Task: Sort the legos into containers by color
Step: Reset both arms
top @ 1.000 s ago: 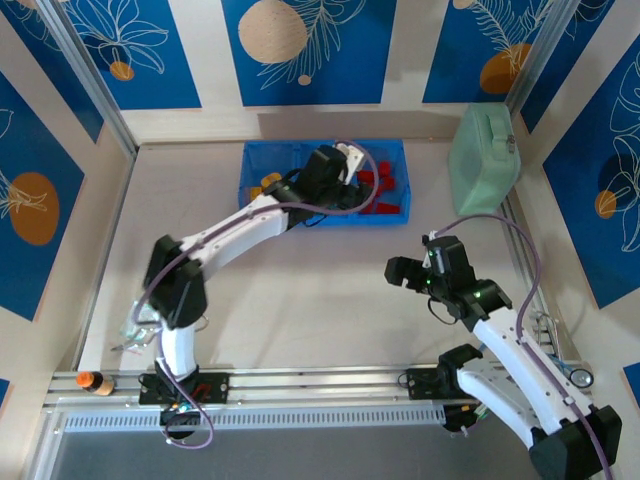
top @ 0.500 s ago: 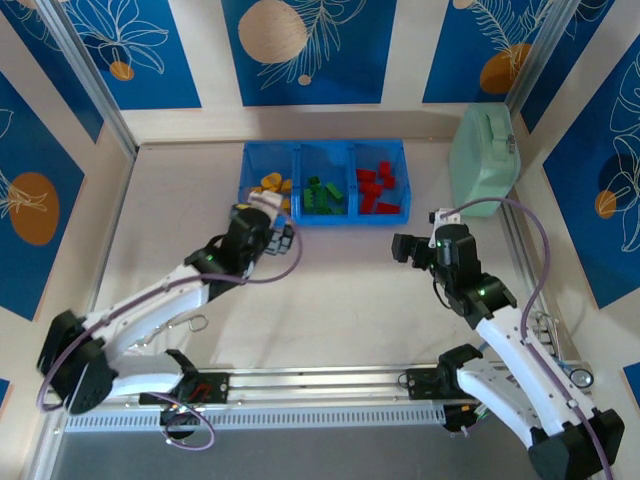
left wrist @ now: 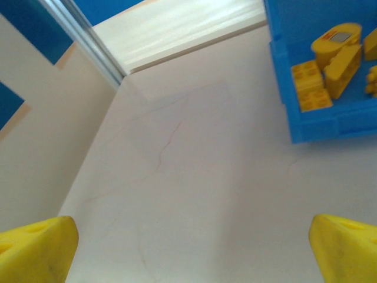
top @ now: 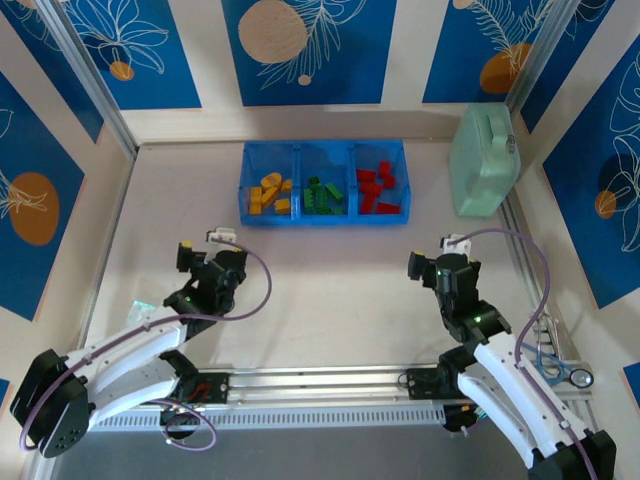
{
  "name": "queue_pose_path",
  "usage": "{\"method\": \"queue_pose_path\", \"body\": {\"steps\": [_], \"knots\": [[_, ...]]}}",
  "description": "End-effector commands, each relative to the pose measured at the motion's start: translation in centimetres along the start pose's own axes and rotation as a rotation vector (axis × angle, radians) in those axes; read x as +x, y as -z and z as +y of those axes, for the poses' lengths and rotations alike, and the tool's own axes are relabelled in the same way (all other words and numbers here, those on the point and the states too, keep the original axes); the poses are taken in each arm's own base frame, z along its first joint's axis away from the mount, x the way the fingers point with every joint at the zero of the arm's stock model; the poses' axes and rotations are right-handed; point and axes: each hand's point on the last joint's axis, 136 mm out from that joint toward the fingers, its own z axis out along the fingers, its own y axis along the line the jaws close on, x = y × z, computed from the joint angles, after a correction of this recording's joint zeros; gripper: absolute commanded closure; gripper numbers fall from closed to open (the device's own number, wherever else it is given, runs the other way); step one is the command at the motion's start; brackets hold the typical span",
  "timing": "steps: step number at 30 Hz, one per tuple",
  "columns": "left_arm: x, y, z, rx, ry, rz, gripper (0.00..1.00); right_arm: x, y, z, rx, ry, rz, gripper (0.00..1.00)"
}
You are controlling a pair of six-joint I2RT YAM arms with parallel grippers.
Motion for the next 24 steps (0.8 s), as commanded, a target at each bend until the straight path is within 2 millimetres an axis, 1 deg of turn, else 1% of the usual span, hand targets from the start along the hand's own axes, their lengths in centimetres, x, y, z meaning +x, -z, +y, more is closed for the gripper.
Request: {"method": "queue_pose_path", "body": {"steps": [1, 3, 5, 8, 11, 14, 16, 18, 24], "knots": [[0.0, 0.4, 1.8, -0.064, 0.029, -0.022, 0.00, 0.4, 0.0, 0.0, -0.011, 0.004, -0.031, 0.01], [0.1, 0.7, 2.0, -0.052, 0.046, -0.040, 0.00, 1.3, 0.0, -0.6, 0.020, -0.003, -0.021, 0.01], [0.1, 0.9, 2.8, -0.079, 0.067, -0.054, 0.00, 1.9, 0.0, -0.6, 0.015, 0.002, -0.016, 0.01], [0.3, 1.4, 4.0, -0.118, 0.076, -0.072, 0.00, 1.9, 0.3, -0.5, 0.021, 0.018, -0.032, 0.01], [1.5, 1.5, 4.8, -0.165, 0.055, -0.068, 0.00, 2.0, 0.2, 0.1, 0.005, 0.041, -0.060, 0.01], [3.5, 1.3, 4.6, -0.162, 0.043, -0.038, 0.00, 2.3, -0.1, 0.8, -0.020, 0.068, -0.082, 0.01], [4.7, 1.1, 4.5, -0.160, 0.037, -0.028, 0.00, 2.2, -0.2, 0.9, -0.021, 0.071, -0.097, 0.01], [5.0, 1.1, 4.3, -0.151, 0.042, -0.036, 0.00, 2.2, -0.3, 0.8, -0.012, 0.068, -0.102, 0.01], [4.9, 1.0, 4.5, -0.174, 0.047, -0.032, 0.00, 2.1, -0.4, 0.6, 0.001, 0.057, -0.111, 0.01]]}}
